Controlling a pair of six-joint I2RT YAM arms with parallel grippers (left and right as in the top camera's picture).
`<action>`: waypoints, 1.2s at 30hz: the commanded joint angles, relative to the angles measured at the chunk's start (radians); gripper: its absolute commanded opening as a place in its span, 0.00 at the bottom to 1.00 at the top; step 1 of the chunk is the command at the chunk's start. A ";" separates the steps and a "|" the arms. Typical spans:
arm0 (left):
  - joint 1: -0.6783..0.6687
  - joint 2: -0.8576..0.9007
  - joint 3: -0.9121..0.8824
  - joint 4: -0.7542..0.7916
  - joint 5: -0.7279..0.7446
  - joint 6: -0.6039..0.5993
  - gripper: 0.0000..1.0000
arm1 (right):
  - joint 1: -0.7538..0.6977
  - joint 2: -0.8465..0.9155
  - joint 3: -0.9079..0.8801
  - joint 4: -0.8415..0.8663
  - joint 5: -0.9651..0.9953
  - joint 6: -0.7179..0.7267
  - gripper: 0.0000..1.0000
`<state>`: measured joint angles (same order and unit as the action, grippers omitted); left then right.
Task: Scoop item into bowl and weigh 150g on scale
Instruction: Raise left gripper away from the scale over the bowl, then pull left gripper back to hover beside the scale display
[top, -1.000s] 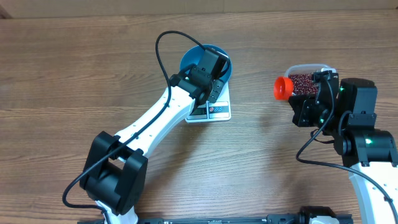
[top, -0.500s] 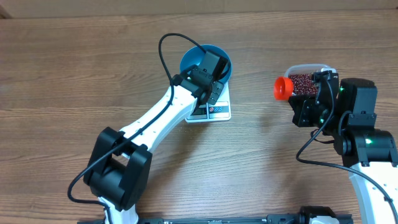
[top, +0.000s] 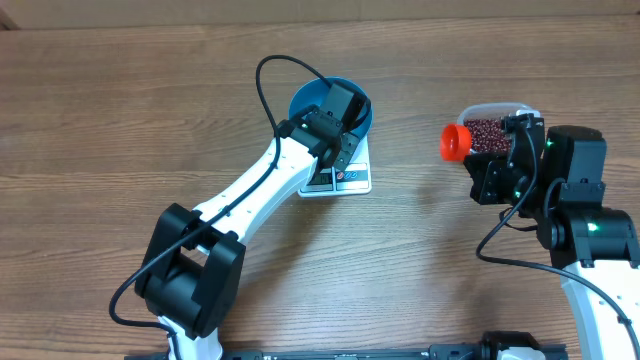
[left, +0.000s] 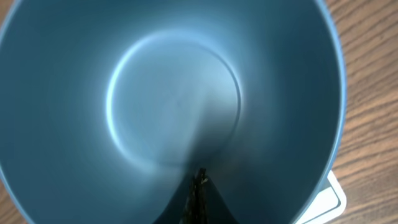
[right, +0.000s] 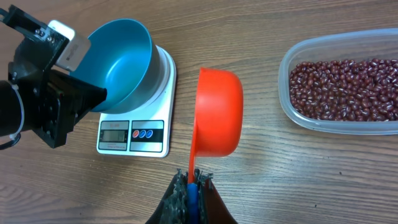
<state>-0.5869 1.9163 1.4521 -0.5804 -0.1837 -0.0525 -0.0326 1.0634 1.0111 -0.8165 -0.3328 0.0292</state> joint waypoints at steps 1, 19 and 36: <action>0.005 0.004 0.010 0.027 -0.027 -0.015 0.04 | -0.004 -0.004 0.027 -0.002 0.002 -0.005 0.03; 0.005 -0.017 0.472 -0.495 0.057 0.059 0.04 | -0.004 -0.004 0.027 -0.009 0.003 -0.005 0.04; 0.005 -0.346 0.212 -0.595 0.107 0.053 0.04 | -0.004 -0.004 0.027 -0.021 -0.008 -0.005 0.03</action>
<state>-0.5865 1.6665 1.7683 -1.1957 -0.0917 -0.0177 -0.0326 1.0634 1.0111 -0.8356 -0.3359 0.0292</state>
